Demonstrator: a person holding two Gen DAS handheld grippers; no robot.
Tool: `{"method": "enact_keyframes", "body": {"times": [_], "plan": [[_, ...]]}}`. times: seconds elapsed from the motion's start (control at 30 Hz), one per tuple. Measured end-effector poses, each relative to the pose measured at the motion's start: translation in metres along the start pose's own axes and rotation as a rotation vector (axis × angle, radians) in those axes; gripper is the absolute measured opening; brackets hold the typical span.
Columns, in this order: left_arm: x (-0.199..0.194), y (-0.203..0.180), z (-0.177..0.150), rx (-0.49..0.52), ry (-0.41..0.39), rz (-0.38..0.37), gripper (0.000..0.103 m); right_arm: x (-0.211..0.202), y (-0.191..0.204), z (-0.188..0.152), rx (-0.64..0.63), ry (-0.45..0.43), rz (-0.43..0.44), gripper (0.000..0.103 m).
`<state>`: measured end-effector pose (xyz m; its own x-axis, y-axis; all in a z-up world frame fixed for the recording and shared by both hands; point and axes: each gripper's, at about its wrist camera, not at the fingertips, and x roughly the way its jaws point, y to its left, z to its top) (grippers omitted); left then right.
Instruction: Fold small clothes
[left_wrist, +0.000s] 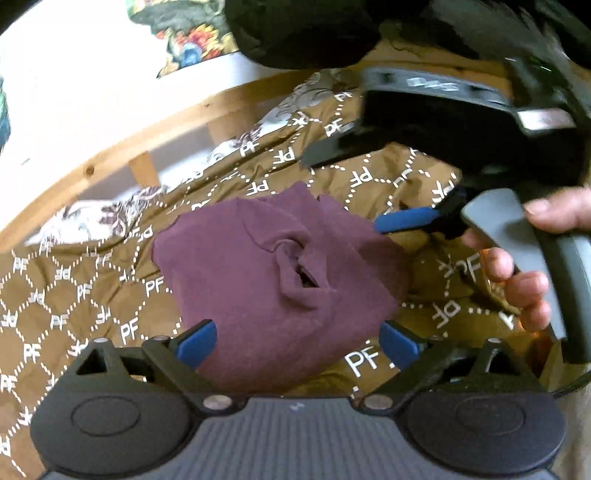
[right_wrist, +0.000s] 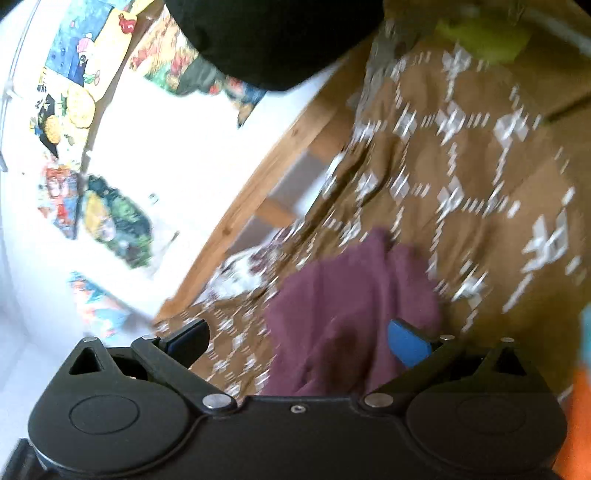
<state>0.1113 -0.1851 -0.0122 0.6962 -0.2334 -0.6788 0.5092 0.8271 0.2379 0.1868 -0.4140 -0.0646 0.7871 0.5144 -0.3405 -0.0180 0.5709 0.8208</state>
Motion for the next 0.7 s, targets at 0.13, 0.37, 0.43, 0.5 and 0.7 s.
{"method": "enact_keyframes", "body": {"times": [0.13, 0.37, 0.43, 0.5, 0.7], "plan": [[0.001, 0.000, -0.008, 0.026, -0.030, 0.024, 0.096, 0.013, -0.003, -0.004, 0.036, 0.052, -0.044, 0.102], [0.004, 0.019, -0.032, -0.036, -0.120, 0.038, 0.099, 0.025, 0.012, -0.011, -0.015, 0.000, -0.122, 0.086], [0.005, 0.023, -0.039, -0.035, -0.144, 0.038, 0.099, 0.029, 0.017, -0.011, -0.035, -0.013, -0.120, 0.082], [0.008, 0.027, -0.042, -0.039, -0.156, 0.025, 0.099, 0.033, 0.024, -0.010, -0.078, -0.050, -0.125, 0.082], [0.016, 0.028, -0.046, -0.033, -0.202, 0.011, 0.093, 0.064, 0.015, -0.013, -0.121, -0.035, -0.217, 0.057]]}}
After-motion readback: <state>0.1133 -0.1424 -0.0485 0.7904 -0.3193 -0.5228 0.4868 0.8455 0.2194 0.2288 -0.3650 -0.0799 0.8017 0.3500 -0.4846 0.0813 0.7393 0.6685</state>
